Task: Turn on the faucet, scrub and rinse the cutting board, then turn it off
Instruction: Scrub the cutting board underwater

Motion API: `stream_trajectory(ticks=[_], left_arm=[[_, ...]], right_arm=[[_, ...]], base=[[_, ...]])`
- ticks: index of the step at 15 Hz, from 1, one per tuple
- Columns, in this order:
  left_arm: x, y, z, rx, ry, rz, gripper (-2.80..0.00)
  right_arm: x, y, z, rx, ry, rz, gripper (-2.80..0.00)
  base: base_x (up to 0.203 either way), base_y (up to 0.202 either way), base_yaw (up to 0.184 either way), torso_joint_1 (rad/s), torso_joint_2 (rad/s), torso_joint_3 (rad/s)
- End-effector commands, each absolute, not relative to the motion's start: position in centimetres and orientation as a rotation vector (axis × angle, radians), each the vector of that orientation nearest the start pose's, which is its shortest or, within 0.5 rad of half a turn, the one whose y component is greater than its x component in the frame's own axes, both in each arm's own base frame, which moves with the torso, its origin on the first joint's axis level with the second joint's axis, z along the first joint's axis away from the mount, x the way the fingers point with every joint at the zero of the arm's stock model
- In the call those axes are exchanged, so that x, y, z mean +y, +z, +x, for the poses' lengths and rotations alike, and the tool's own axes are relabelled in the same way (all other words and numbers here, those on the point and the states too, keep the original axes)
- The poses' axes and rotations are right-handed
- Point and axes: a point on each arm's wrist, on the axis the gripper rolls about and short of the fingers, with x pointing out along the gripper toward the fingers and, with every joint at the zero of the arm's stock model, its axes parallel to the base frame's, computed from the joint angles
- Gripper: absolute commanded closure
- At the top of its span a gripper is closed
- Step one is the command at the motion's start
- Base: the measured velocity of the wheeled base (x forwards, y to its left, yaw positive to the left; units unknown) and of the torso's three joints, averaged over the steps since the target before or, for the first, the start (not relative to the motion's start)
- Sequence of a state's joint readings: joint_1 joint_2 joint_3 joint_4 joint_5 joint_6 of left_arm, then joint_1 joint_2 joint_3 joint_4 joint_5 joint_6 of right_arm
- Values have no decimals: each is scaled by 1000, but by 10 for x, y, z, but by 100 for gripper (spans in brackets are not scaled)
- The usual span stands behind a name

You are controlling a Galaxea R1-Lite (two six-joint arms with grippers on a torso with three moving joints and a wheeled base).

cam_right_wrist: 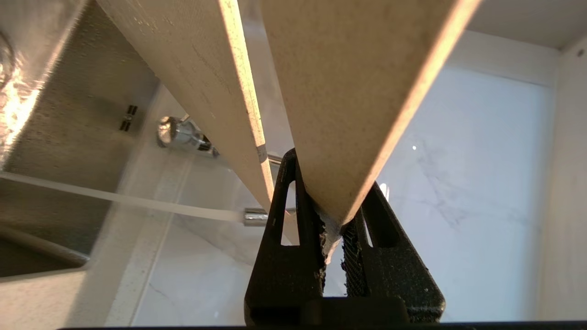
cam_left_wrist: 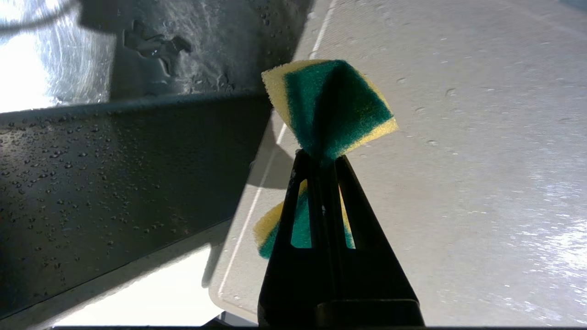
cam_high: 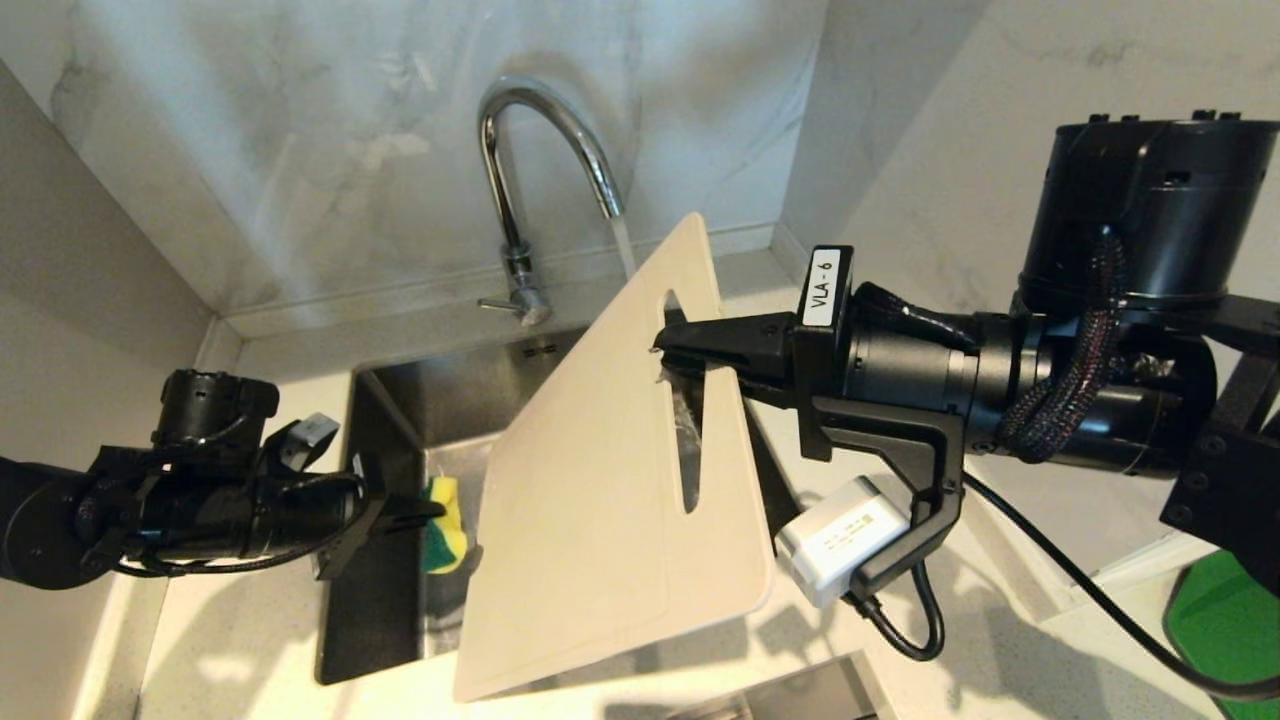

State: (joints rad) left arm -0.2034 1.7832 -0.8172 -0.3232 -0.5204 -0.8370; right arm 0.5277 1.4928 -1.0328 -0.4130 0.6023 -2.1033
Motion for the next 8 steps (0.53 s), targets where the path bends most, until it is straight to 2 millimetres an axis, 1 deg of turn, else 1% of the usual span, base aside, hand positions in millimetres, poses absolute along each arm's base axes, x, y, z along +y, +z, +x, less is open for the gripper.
stream_trajectory(ticks=[1, 4, 5, 8], left_arm=[[-72, 128, 297, 921, -381, -881, 0], [-76, 129, 299, 908, -394, -885, 0], [-79, 131, 299, 908, -407, -883, 0], [-94, 146, 303, 886, -454, -903, 0]], right_arm=[[144, 286, 222, -1155, 692, -1835, 0], [145, 288, 222, -1157, 679, -1821, 0], [144, 289, 222, -1161, 678, -1821, 0], [144, 290, 222, -1162, 675, -1820, 0]], base=[[0, 0, 0, 0, 0, 0], [0, 0, 0, 0, 0, 0], [0, 0, 0, 0, 0, 0], [0, 0, 0, 0, 0, 0]])
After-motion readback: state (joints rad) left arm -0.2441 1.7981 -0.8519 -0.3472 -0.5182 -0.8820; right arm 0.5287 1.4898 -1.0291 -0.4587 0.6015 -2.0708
